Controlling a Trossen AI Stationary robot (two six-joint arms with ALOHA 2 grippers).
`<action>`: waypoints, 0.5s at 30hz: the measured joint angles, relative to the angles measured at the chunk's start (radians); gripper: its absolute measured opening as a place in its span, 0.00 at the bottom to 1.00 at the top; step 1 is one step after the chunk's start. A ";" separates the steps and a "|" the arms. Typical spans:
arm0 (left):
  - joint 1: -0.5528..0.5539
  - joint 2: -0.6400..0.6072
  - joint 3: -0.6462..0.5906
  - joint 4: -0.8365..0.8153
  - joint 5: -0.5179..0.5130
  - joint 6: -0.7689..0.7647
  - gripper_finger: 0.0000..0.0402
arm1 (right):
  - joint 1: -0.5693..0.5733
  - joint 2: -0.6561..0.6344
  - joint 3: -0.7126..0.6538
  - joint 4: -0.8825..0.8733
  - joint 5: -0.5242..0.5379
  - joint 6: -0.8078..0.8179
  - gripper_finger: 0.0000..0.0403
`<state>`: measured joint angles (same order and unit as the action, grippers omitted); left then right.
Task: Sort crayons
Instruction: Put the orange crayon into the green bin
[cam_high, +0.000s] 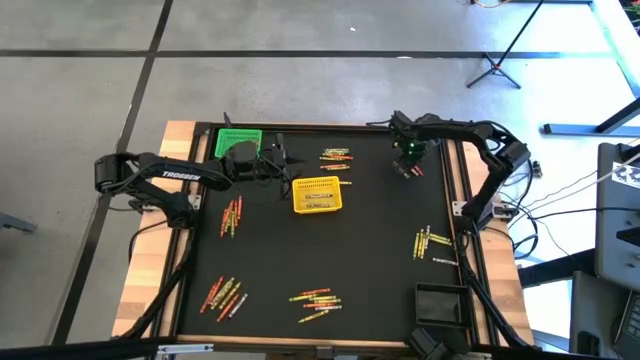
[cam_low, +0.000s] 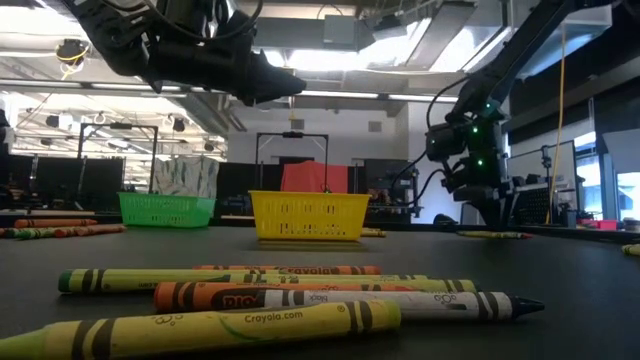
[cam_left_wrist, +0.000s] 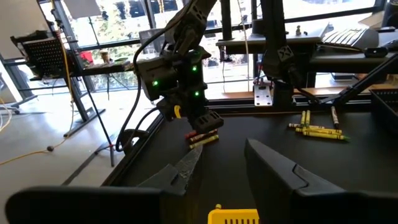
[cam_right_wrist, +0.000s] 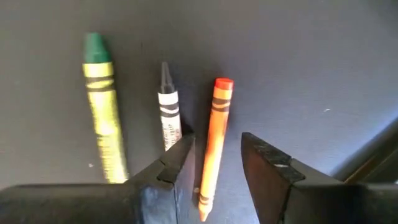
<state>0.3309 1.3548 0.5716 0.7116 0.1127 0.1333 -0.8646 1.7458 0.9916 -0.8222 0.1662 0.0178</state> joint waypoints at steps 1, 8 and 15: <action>0.000 0.000 0.000 0.000 0.000 0.000 0.27 | 0.000 0.000 0.000 0.001 -0.002 0.000 0.33; 0.000 0.000 0.000 0.000 0.000 0.000 0.27 | 0.000 0.000 0.000 0.001 -0.004 -0.003 0.29; 0.000 0.000 0.000 0.000 0.000 0.000 0.27 | 0.000 0.000 0.000 0.001 -0.003 -0.013 0.11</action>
<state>0.3309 1.3548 0.5716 0.7116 0.1128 0.1333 -0.8642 1.7454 0.9916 -0.8207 0.1627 0.0045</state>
